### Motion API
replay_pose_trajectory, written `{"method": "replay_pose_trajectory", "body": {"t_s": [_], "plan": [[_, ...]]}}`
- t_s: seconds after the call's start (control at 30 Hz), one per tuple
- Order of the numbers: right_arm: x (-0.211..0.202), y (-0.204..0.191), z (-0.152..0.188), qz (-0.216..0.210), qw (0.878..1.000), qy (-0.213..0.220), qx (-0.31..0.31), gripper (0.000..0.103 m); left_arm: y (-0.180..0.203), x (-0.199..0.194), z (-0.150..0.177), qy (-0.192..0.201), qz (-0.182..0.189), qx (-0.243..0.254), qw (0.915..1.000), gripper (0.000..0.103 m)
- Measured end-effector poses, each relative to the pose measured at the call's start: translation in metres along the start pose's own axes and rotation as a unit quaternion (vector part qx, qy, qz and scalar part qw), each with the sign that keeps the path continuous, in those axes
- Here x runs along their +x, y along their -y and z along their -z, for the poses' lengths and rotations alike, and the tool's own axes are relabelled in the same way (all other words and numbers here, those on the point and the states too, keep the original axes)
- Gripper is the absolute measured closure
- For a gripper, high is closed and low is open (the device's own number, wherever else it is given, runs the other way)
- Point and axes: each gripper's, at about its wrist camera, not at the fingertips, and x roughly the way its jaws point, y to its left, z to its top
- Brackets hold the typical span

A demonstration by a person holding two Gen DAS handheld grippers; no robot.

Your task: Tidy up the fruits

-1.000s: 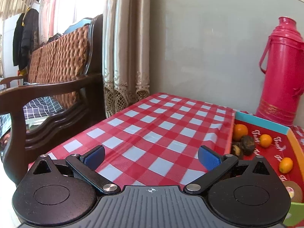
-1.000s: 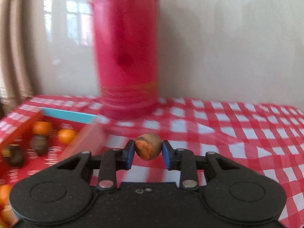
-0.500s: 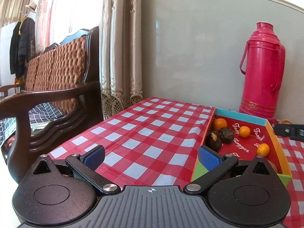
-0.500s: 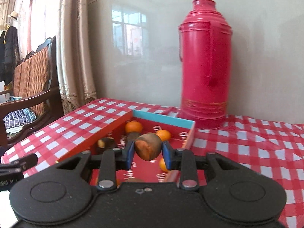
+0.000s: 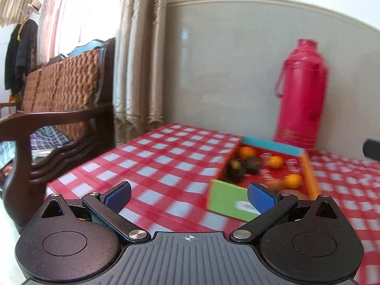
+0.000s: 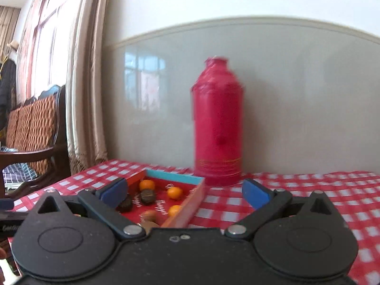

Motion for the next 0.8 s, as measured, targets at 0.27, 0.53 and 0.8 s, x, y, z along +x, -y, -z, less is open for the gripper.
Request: {"method": "replay_pose_trajectory", "body": {"t_s": [0.27,0.53,0.8], "plan": [[-0.050,0.024,0.010,0.028,0.999,0.031,0.001,0.006,0.045,-0.054,0.012,0.044,0.043,0.039,0.9973,0.000],[-0.020,0.036,0.041,0.038,0.999,-0.030,0.012,0.006,0.052,-0.057,0.037,0.041,0.042,0.079,0.9952,0.000],[-0.020,0.038,0.041,0.033,0.999,-0.019,0.025,0.006,0.040,-0.053,0.035,0.037,0.036,0.064,0.9966,0.000]]}}
